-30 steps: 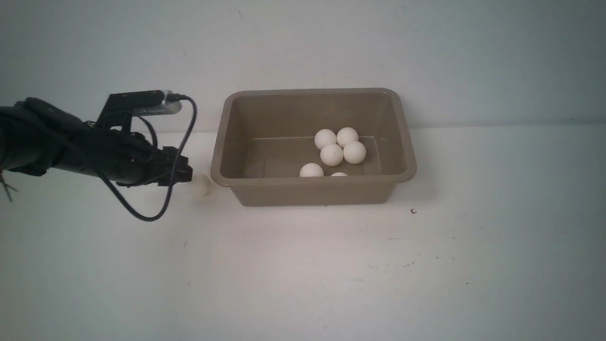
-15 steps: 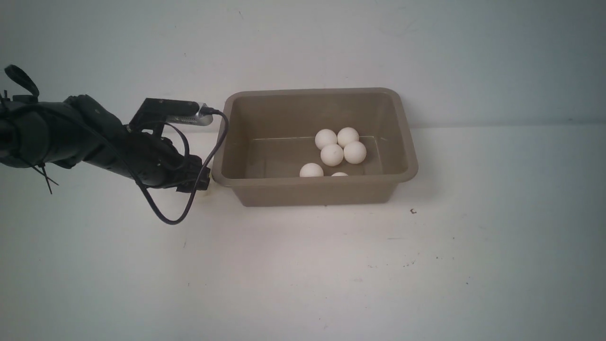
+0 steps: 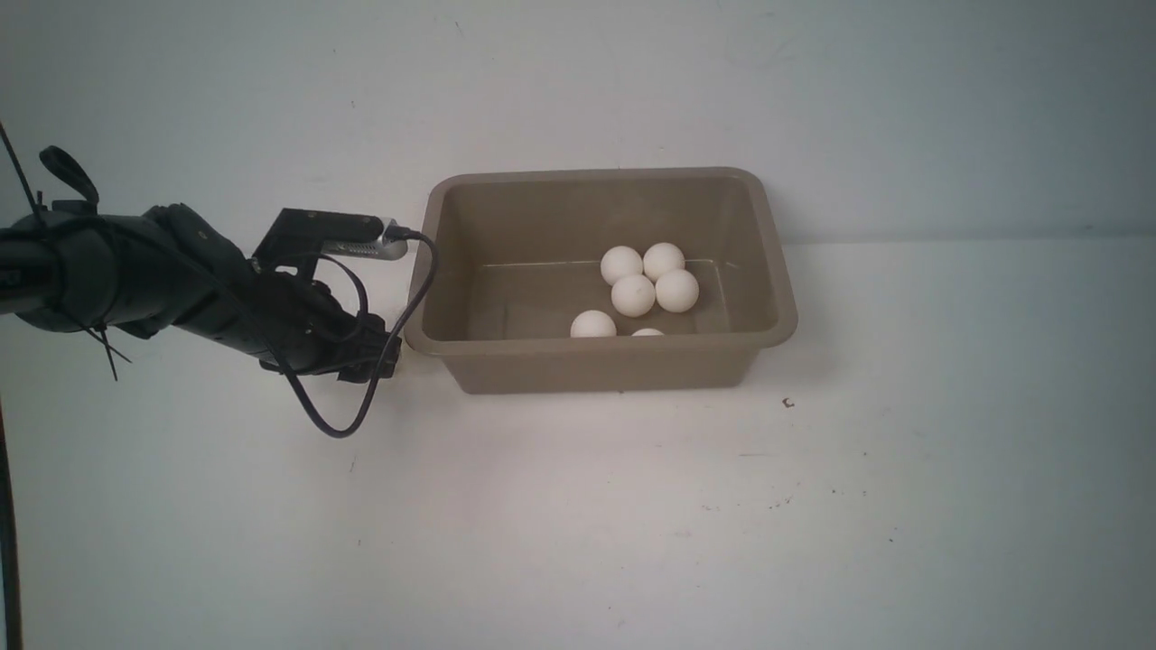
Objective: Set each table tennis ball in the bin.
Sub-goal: Use the left arm to clamp the table tennis ball closest to it
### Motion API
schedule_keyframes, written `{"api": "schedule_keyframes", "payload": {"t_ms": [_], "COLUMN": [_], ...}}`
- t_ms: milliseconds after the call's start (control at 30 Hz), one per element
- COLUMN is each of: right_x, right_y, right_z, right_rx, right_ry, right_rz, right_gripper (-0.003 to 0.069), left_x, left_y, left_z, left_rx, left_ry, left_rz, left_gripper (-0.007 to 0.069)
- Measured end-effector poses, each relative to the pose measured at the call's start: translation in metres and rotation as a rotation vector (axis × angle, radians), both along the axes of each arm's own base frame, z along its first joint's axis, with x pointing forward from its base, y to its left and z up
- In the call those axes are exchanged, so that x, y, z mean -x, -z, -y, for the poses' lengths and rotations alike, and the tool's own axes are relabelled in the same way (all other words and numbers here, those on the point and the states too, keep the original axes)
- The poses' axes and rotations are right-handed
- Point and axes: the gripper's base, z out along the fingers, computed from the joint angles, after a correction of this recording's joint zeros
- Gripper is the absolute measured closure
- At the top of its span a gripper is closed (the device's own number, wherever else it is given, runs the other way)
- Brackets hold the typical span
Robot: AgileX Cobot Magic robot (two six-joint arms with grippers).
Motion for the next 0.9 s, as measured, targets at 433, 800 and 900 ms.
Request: {"api": "schedule_keyframes", "payload": {"t_ms": [433, 800, 900], "right_x": [0.0, 0.0001, 0.0001], "right_y": [0.0, 0.0, 0.0], "right_z": [0.0, -0.0003, -0.0003], "right_rx": [0.0, -0.009, -0.012], "right_ry": [0.0, 0.003, 0.005], "right_rz": [0.0, -0.003, -0.004], "right_gripper": [0.0676, 0.0676, 0.0676], "left_x": [-0.0049, -0.0092, -0.0095], "left_y": [0.0008, 0.003, 0.0033], "left_z": [0.0032, 0.0015, 0.0015], "left_rx": [0.06, 0.047, 0.048], "left_ry": [-0.024, -0.038, -0.039], "left_rz": [0.045, 0.083, 0.083], "left_gripper": [0.0195, 0.0284, 0.0284]}}
